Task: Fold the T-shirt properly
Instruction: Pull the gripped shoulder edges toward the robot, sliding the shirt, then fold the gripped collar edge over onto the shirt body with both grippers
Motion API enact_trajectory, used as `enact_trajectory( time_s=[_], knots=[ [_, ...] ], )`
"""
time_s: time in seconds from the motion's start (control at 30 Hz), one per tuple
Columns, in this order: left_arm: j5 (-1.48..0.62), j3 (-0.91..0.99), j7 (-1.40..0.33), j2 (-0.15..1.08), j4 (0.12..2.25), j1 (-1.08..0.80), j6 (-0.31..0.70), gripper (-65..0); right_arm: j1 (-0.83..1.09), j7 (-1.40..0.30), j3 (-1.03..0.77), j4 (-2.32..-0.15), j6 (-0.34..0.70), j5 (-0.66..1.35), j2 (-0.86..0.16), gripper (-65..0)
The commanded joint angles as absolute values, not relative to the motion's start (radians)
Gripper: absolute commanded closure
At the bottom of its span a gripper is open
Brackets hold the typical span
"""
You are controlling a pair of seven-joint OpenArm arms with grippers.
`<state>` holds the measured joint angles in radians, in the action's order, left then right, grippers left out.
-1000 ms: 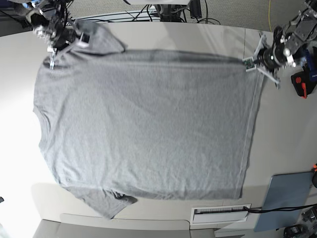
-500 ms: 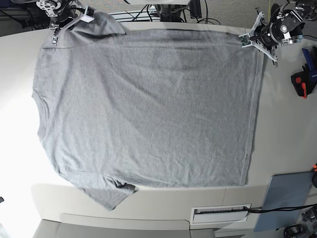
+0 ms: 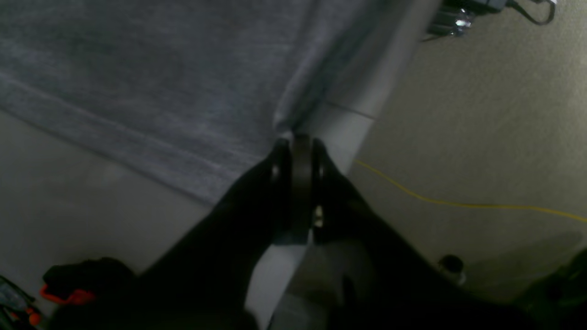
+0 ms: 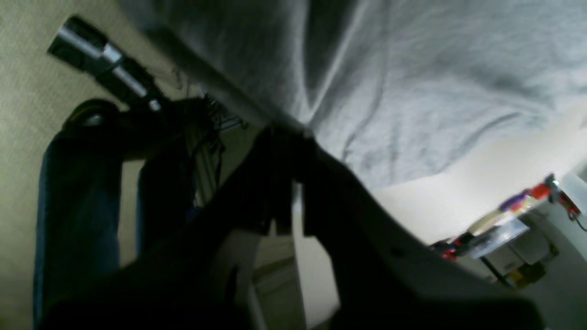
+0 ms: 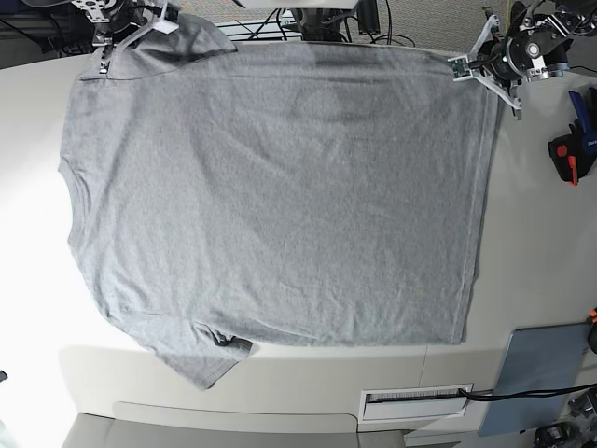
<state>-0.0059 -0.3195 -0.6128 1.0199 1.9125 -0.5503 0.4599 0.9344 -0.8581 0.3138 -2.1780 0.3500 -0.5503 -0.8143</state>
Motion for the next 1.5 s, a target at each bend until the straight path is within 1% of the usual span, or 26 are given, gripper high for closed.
enact_trajectory(
  time_s=[0.0, 0.1, 0.23, 0.33, 0.4, 0.63, 0.7, 0.8, 0.93, 1.07, 1.13, 1.23, 1.47],
  knots=[
    [-0.019, -0.321, -0.638, 1.036, 1.913, -0.565, 0.453, 0.0, 0.944, -0.85, 0.287, -2.194, 0.319, -0.57, -0.828, 0.0],
    [-0.019, -0.296, -0.627, 1.032, 1.913, -0.565, 0.413, 0.0, 0.944, -0.798, 0.208, -2.194, 0.298, -0.561, -0.825, 0.0],
    [-0.02, -0.234, -0.575, 1.019, 1.913, -0.565, 0.358, 0.0, 0.899, -0.772, 0.109, -2.193, 0.294, -0.462, -0.822, 0.0],
    [-0.02, -0.162, -0.575, 0.978, 1.913, -0.565, 0.313, 0.0, 0.842, -0.769, 0.081, -2.191, 0.294, -0.41, -0.823, 0.0],
    [-0.031, -0.108, -0.571, 0.951, 1.913, -0.565, 0.306, 0.0, 0.806, -0.767, 0.079, -2.191, 0.294, -0.406, -0.822, 0.0],
    [-0.073, 0.041, -0.503, 0.883, 1.913, -0.557, 0.315, 0.0, 0.688, -0.751, 0.079, -2.191, 0.294, -0.408, -0.742, 0.0],
    [-0.081, 0.043, -0.498, 0.86, 1.908, -0.543, 0.327, 0.0, 0.656, -0.747, 0.08, -2.191, 0.294, -0.406, -0.734, 0.0],
    [-0.083, 0.043, -0.446, 0.813, 1.88, -0.516, 0.403, 0.0, 0.616, -0.746, 0.08, -2.19, 0.294, -0.381, -0.734, 0.0],
    [-0.08, 0.043, -0.44, 0.758, 1.844, -0.451, 0.401, 0.0, 0.577, -0.713, 0.08, -2.145, 0.294, -0.374, -0.734, 0.0],
    [-0.083, 0.042, -0.422, 0.741, 1.805, -0.391, 0.402, 0.0, 0.535, -0.698, 0.091, -2.093, 0.294, -0.373, -0.735, 0.0],
    [-0.083, 0.042, -0.418, 0.733, 1.79, -0.366, 0.406, 0.0, 0.504, -0.68, 0.113, -2.067, 0.295, -0.358, -0.735, 0.0],
    [-0.083, 0.042, -0.417, 0.712, 1.758, -0.331, 0.445, 0.0, 0.433, -0.674, 0.183, -2.017, 0.295, -0.352, -0.734, 0.0],
    [-0.079, 0.042, -0.392, 0.646, 1.656, -0.267, 0.447, 0.0, 0.246, -0.699, 0.362, -1.872, 0.295, -0.353, -0.734, 0.0]
  ],
)
